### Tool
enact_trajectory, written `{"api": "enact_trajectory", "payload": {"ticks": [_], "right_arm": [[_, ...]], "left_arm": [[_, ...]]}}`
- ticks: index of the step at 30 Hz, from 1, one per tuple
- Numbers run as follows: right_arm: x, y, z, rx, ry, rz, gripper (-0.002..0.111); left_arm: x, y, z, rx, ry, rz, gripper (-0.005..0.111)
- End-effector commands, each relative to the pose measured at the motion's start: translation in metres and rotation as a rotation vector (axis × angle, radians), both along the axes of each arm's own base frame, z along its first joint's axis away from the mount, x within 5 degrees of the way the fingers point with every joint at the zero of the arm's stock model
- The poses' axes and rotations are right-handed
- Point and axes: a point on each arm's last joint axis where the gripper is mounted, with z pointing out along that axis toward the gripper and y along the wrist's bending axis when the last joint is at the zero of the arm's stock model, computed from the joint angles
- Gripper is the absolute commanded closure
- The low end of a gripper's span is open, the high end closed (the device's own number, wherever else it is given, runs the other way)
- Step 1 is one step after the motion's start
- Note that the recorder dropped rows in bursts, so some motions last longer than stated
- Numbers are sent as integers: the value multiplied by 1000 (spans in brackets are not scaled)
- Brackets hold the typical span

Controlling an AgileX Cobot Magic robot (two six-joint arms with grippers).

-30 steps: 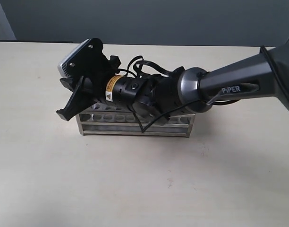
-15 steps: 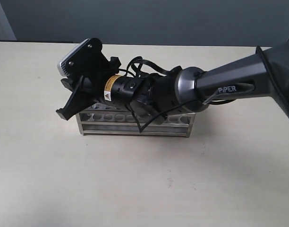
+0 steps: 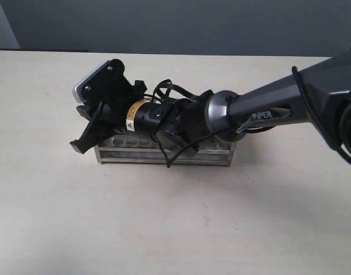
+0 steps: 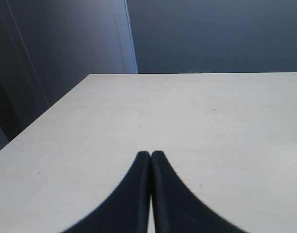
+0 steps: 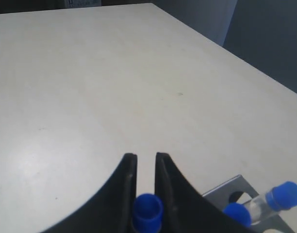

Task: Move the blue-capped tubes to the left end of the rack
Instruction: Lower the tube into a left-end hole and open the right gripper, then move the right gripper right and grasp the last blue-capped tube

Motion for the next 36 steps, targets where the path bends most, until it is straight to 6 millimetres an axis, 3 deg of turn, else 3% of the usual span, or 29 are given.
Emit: {"api": "enact_trajectory", "payload": {"ticks": [1,15,21,23,28,36], "right_arm": [[3,-5,-2,-18,23,-25,108],[-1,-10,-12,-44,58,-31,106],[-2,-11,-13,-58,67,-34,70],[-2,-11,-14,-71,75,-37,63],[-3,-11,1,-54,55,-34,62],[-8,-16,50,-22,-32,-13,62]], "left_arm": [[0,0,0,0,-11,1,106],[0,0,0,0,-11,1,106],[0,0,0,0,-11,1,106],[0,0,0,0,-11,1,106],[0,0,0,0,-11,1,106],[0,0,0,0,-11,1,106]]}}
